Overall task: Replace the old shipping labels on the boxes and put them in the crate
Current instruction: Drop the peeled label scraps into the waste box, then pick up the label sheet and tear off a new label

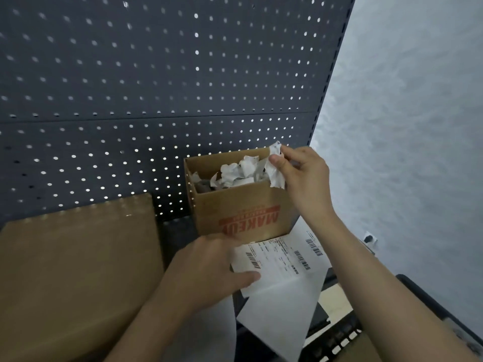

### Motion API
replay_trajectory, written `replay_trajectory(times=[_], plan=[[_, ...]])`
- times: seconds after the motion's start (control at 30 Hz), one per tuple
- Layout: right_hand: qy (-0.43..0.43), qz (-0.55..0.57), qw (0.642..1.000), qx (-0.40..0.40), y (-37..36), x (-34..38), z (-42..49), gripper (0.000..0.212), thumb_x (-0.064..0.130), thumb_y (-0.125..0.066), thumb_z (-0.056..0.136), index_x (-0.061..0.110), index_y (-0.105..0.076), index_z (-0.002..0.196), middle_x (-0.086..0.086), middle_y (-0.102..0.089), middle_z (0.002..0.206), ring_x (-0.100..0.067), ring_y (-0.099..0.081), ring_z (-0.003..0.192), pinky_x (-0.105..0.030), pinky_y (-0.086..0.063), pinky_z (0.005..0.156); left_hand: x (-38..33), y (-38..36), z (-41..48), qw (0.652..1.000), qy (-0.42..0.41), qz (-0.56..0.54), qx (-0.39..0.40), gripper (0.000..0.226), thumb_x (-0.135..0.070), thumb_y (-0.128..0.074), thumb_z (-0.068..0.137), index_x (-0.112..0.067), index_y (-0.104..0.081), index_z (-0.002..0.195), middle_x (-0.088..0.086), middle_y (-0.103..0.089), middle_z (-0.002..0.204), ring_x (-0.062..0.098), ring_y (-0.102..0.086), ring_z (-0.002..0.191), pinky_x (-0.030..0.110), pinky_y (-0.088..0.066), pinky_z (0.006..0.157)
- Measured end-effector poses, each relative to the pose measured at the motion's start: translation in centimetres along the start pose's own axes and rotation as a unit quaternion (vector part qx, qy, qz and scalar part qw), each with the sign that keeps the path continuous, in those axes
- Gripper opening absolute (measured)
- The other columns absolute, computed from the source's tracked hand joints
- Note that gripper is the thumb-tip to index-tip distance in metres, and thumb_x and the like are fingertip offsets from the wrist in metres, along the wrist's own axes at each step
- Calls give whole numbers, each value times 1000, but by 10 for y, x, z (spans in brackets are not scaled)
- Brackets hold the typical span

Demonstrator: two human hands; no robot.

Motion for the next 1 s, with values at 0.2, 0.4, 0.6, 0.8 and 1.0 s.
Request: replay_trajectory(times=[0.2,0.4,0.6,0.8,1.0], plan=[[-21,-3,999,-30,8,-15,31,22,29,-75,84,16,-71,102,10,-65,84,-2,-61,76,-13,-46,72,6,-17,12,999,11,-21,21,51,-37,-72,82,-31,-58,130,-16,-56,129,1,-56,107,24,-50,91],[-52,-55,997,23,-1,-26,54,29,25,-71,86,21,-56,110,8,-63,81,3,-58,70,-11,-44,57,13,-9,17,999,-33,-39,2,34,-19,-72,85,-21,-68,119,-9,-61,126,7,-55,117,27,-45,101],[9,-114,991,72,-18,-27,54,15,27,-77,81,19,-65,88,1,-69,83,-2,-60,71,-6,-38,59,19,1,17,986,-105,-97,-85,27,5,-74,74,-14,-76,94,-5,-68,108,7,-62,103,27,-51,92],[76,-196,974,90,-27,-26,47,18,28,-67,91,13,-76,88,-3,-51,84,-17,-52,78,-25,-35,69,23,5,14,972,-135,-128,-146,23,4,-78,69,-13,-73,85,-5,-69,99,1,-62,95,19,-50,84],[90,-251,948,174,-28,-24,49,35,22,-56,96,6,-56,65,-13,-54,62,-24,-48,59,-34,-43,60,23,9,7,959,-132,-160,-191,27,6,-75,66,-15,-71,84,-8,-67,99,-3,-60,99,15,-49,84]])
Point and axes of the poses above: each hand's wrist, its own z-axis towards the middle knuckle, its own y-axis out of the back of the hand, x = y × z, the point moved 4 cm from there along z, towards the middle knuckle
